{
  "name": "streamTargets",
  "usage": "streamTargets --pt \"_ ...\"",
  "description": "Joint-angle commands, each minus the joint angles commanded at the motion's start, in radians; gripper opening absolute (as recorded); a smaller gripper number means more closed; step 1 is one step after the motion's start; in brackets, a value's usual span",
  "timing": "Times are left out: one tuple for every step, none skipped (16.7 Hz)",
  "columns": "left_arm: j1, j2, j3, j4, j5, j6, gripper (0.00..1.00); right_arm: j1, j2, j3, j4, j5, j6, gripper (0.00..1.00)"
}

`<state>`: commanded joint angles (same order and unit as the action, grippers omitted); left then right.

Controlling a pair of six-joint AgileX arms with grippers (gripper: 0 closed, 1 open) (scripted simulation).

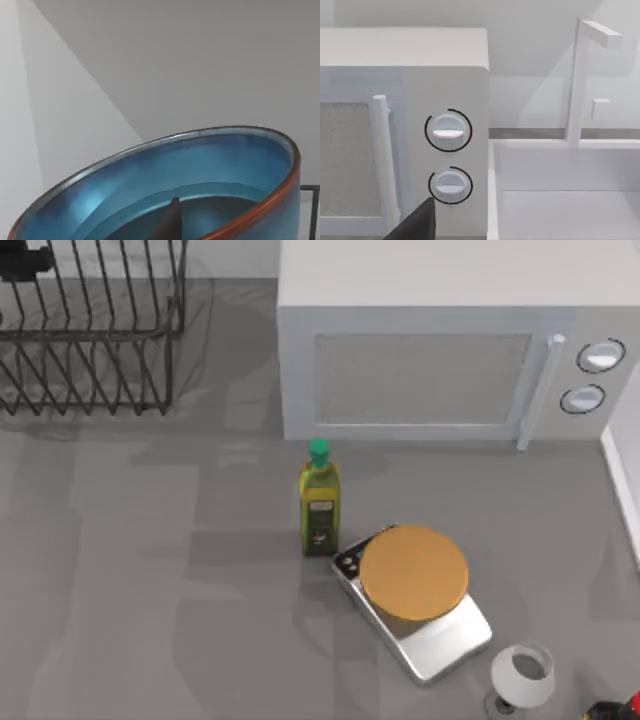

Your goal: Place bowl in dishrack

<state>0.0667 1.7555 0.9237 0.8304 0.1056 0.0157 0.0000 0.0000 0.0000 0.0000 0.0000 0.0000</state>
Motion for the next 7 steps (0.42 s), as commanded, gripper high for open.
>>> streamTargets --pt "0.0 0.0 0.0 0.0 0.0 0.0 0.98 0.0 0.0 0.0 0.0 0.0 0.0 1.0" --pt "0.0 0.0 0.0 0.0 0.0 0.0 1.0 0.0 0.0 0.0 0.0 0.0 0.0 1.0" --pt "0.0 0.0 0.0 0.0 0.0 0.0 1.0 0.0 0.0 0.0 0.0 0.0 0.0 1.0" --pt "0.0 0.0 0.0 0.0 0.0 0.0 1.0 0.0 0.0 0.0 0.0 0.0 0.0 1.0" --pt "0.0 0.0 0.0 0.0 0.0 0.0 1.0 0.0 0.0 0.0 0.0 0.0 0.0 1.0" --pt "0.0 0.0 0.0 0.0 0.0 0.0 1.0 0.0 0.0 0.0 0.0 0.0 0.0 1.0" --pt "0.0 0.0 0.0 0.0 0.0 0.0 1.0 0.0 0.0 0.0 0.0 0.0 0.0 1.0"
